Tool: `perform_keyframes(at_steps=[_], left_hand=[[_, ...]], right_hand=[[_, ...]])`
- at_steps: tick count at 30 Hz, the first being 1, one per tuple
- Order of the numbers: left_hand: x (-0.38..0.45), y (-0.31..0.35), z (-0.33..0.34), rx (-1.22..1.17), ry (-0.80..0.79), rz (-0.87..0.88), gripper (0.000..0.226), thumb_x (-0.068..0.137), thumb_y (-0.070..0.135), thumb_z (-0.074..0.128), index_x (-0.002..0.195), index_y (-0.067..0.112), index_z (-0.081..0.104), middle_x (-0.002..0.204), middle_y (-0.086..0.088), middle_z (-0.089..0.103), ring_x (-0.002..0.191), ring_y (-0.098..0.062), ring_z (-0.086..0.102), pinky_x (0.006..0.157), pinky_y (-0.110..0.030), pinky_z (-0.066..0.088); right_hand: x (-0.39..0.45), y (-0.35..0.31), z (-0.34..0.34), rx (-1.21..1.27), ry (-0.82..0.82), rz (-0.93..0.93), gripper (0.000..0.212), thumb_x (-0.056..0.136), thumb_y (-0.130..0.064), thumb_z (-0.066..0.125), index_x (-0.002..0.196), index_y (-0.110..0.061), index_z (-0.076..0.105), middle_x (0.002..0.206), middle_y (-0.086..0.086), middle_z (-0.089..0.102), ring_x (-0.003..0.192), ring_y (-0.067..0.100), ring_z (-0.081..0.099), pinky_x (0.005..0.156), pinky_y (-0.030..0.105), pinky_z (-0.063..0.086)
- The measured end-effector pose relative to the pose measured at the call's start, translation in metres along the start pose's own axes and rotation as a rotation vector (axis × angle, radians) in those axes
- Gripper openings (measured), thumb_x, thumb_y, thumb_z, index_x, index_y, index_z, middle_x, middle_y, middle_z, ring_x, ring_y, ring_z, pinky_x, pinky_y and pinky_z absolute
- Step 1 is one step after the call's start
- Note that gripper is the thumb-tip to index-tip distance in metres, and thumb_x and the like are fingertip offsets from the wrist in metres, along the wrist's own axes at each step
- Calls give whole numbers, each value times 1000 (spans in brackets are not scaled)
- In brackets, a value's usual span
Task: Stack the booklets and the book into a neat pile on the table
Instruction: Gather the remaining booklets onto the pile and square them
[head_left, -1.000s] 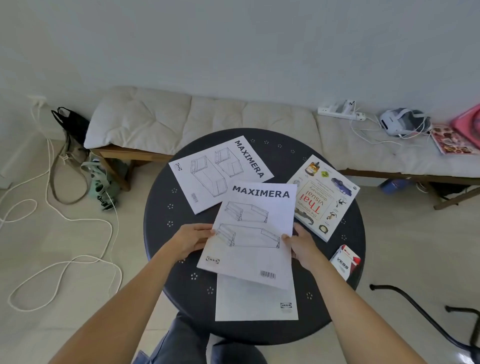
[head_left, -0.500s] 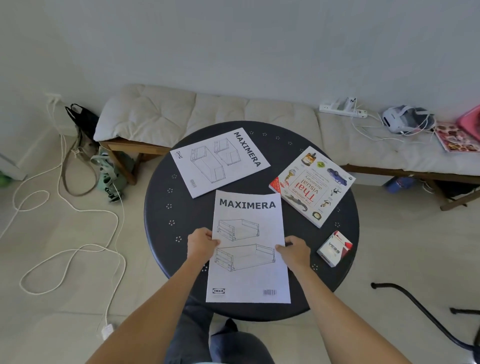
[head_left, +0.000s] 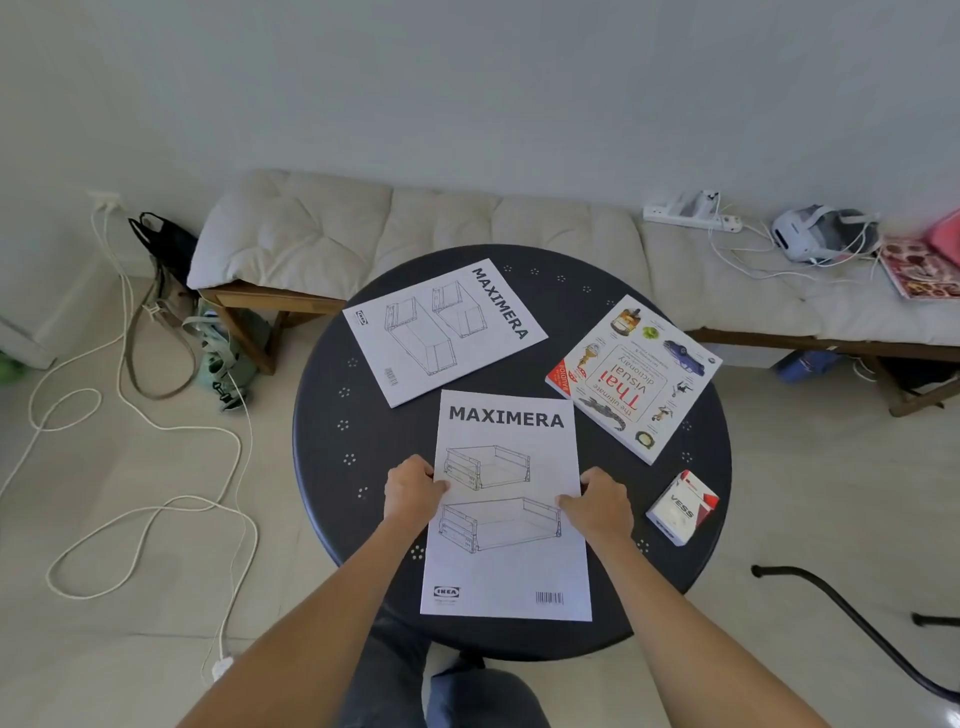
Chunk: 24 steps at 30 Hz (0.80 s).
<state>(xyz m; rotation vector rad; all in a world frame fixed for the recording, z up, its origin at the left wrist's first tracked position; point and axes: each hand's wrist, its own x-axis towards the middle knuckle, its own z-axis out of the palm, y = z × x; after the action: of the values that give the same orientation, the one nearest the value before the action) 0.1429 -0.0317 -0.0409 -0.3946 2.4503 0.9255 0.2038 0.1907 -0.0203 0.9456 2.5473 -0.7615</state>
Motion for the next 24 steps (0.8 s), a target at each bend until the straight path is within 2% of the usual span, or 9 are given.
perform_keyframes(at_steps=[3,8,10,12,13,15,18,21,24], left_hand=[[19,5,-21,15,23,26,22,88,25,64,100,7,64,101,-9,67,97,-26,62,83,-35,53],[71,20,-74,20,81,113,23,91,21,57,105,4,65,112,-13,66,105,-30,60,91,-36,50],[94,30,-96,60,95,164,25,92,19,56,109,3,63,115,-14,65,107,-31,60,92,-36,49],[118,39,-115,111,103,200,29,92,19,56,116,3,60,120,-14,64,110,-30,58,95,-38,49],[129,44,-124,135,104,212,31,92,19,56,119,3,58,122,-14,62,112,-30,58,96,-38,48],[151,53,-138,182,100,243,34,93,20,56,123,3,56,127,-14,60,116,-30,56,99,-37,45],[180,67,-153,260,75,301,42,94,21,55,130,1,51,136,-15,52,126,-30,47,105,-36,37],[200,81,-158,345,9,336,50,95,21,53,139,-1,42,143,-17,42,134,-31,37,109,-35,30],[225,86,-155,397,-50,316,55,92,24,57,138,-1,40,142,-20,40,130,-34,41,107,-40,35]], right_hand=[[11,-21,-5,-91,58,-49,37,85,-27,67,116,-13,52,120,8,60,104,21,62,74,28,53],[32,-82,-8,162,-24,-96,40,89,-22,63,126,-12,55,130,6,61,111,21,63,74,14,49],[41,-111,-7,359,-72,3,30,90,-24,60,118,-12,62,127,8,64,108,21,63,75,15,45],[51,-137,-3,559,-145,139,15,91,-25,58,87,-12,64,112,16,69,90,20,63,76,27,46],[56,-149,-2,635,-166,210,19,91,-25,57,76,-13,61,103,16,70,86,20,62,77,29,46],[65,-167,0,791,-200,357,15,89,-24,61,79,-13,61,98,10,67,96,20,66,91,31,49],[82,-186,8,969,-234,487,14,88,-18,64,96,-8,62,119,13,66,115,21,62,102,35,48],[92,-199,16,918,-177,533,13,86,-19,64,84,-6,59,110,15,68,109,23,65,86,26,47],[100,-209,21,935,-157,622,13,85,-19,62,82,-9,54,78,6,58,96,18,65,73,26,42]])
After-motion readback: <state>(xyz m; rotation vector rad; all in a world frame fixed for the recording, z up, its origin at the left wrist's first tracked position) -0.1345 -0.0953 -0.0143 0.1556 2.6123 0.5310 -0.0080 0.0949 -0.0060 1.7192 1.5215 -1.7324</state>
